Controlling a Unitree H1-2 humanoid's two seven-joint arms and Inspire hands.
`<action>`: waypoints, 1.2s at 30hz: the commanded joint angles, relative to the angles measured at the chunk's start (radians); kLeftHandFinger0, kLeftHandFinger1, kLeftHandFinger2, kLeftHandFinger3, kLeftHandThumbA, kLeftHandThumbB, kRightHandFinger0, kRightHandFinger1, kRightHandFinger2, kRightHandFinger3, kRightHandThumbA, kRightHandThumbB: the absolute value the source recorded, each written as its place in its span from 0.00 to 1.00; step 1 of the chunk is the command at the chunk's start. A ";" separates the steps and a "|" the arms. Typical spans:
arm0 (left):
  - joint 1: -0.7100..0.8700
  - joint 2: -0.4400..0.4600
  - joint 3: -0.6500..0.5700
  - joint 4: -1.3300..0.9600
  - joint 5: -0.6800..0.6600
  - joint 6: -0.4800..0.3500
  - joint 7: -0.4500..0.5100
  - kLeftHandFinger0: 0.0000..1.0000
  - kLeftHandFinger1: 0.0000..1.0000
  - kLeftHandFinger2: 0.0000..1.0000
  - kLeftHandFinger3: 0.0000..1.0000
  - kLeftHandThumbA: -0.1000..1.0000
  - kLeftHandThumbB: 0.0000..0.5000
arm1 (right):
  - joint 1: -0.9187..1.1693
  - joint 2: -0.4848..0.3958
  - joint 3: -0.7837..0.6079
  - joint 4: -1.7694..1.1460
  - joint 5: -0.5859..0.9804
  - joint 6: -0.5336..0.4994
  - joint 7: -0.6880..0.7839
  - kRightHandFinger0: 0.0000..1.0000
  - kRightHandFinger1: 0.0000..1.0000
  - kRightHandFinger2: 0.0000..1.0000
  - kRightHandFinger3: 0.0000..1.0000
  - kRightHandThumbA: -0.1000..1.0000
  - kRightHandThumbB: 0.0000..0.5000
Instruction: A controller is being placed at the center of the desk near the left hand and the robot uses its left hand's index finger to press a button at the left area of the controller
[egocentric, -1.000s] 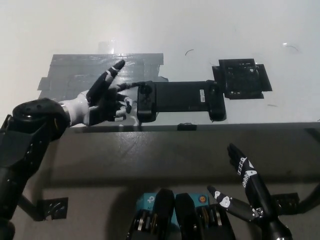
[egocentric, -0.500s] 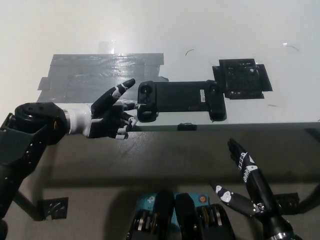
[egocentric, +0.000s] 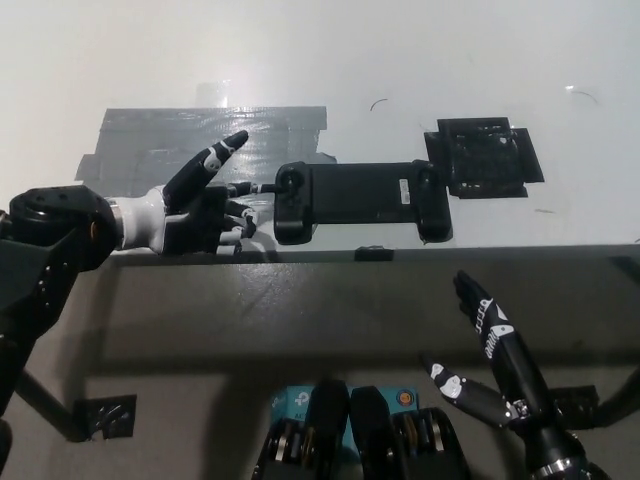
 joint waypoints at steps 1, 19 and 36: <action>-0.047 0.020 0.022 -0.022 0.015 0.015 -0.009 0.00 0.00 0.25 1.00 1.00 0.87 | -0.020 -0.003 0.004 -0.035 -0.006 -0.007 0.014 1.00 1.00 1.00 1.00 0.71 0.44; -0.032 -0.011 0.036 0.006 0.075 0.015 -0.016 0.00 0.01 0.34 1.00 1.00 0.87 | -0.029 -0.004 0.002 -0.027 -0.012 -0.012 0.024 1.00 1.00 1.00 1.00 0.71 0.45; -0.030 -0.050 0.051 0.031 0.140 0.015 0.022 0.00 0.00 0.33 1.00 1.00 0.86 | -0.038 -0.007 0.004 -0.037 -0.020 -0.010 0.026 1.00 1.00 1.00 1.00 0.68 0.43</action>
